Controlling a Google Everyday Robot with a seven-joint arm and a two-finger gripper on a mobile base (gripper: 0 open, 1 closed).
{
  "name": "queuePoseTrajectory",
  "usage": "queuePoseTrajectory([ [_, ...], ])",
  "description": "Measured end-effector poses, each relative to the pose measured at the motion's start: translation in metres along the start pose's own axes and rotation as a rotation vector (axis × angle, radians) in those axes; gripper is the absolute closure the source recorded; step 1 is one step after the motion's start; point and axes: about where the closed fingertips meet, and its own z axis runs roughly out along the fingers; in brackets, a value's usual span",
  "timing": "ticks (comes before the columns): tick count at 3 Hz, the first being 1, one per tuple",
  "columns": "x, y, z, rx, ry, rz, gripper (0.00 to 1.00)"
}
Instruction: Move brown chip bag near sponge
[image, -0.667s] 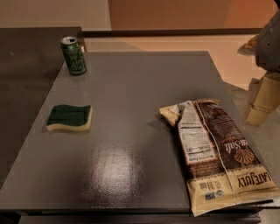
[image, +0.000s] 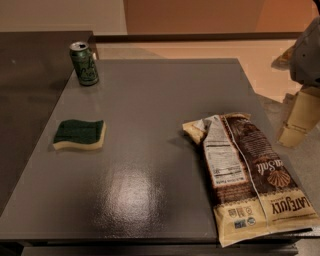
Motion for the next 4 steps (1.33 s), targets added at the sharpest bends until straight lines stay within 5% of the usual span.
queuePoseTrajectory([
  [4,0.032,0.024,0.067,-0.032,-0.066,0.407,0.00],
])
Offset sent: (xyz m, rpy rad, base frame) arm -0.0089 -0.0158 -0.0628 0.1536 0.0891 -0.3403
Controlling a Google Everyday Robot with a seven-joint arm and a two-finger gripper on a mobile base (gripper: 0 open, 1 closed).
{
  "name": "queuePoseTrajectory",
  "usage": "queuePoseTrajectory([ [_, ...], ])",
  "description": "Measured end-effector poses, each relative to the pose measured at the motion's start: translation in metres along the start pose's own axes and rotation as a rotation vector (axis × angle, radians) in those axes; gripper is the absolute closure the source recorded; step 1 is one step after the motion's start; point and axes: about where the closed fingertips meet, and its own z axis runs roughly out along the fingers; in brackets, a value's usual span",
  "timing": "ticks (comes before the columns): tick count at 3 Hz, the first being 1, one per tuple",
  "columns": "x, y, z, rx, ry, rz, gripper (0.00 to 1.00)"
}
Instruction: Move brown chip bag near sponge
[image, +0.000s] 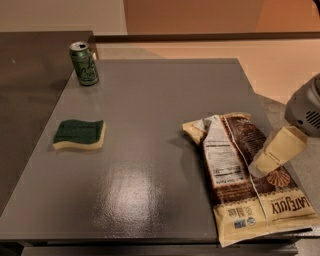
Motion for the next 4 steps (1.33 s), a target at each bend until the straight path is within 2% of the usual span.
queuePoseTrajectory([
  [1,0.009,0.004,0.017,-0.010,0.006,0.049,0.00],
  [2,0.010,0.013,0.031,-0.031,0.018,0.060,0.00],
  [3,0.006,0.024,0.039,-0.053,0.028,0.055,0.18],
  [4,-0.001,0.034,0.042,-0.070,0.025,0.039,0.41],
])
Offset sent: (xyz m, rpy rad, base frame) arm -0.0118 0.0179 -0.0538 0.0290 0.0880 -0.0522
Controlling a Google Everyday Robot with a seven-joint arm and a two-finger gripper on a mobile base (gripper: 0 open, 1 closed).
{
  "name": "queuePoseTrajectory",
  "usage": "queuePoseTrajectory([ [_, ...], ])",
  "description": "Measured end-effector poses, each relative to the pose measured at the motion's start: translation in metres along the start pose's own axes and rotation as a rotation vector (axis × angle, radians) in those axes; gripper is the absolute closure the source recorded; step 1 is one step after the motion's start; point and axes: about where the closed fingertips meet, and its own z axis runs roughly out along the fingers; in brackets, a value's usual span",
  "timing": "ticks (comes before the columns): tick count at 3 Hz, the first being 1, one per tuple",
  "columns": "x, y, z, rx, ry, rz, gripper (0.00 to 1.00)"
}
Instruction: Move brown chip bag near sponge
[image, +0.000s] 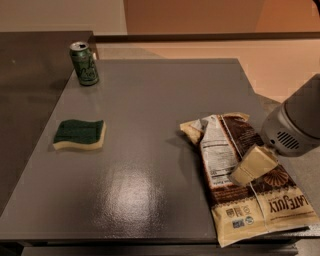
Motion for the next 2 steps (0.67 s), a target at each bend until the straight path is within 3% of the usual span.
queuePoseTrajectory([
  [2,-0.021,0.015,-0.008,-0.014,-0.029,-0.042,0.87],
])
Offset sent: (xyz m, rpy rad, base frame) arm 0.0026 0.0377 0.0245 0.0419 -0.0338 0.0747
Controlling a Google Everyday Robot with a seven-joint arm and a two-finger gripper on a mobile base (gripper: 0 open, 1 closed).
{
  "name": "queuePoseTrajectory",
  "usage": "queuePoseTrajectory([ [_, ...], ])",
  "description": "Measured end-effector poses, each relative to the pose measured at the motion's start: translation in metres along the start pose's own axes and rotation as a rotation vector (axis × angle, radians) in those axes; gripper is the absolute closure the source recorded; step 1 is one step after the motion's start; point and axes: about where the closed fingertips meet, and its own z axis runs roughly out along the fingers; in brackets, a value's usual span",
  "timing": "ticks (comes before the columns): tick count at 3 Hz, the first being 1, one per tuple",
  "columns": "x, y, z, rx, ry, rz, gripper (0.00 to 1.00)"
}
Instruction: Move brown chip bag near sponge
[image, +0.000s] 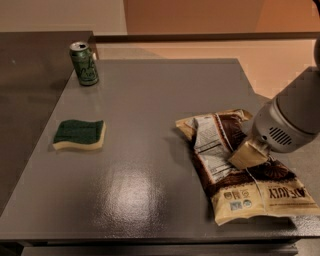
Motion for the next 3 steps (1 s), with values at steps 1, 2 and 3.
queuePoseTrajectory([
  [1,-0.024,0.007,-0.009,0.000,-0.026,-0.043,1.00],
  [2,-0.055,0.013,-0.017,-0.002,-0.054,-0.087,1.00],
  [3,-0.094,0.025,-0.023,-0.013,-0.078,-0.143,1.00],
])
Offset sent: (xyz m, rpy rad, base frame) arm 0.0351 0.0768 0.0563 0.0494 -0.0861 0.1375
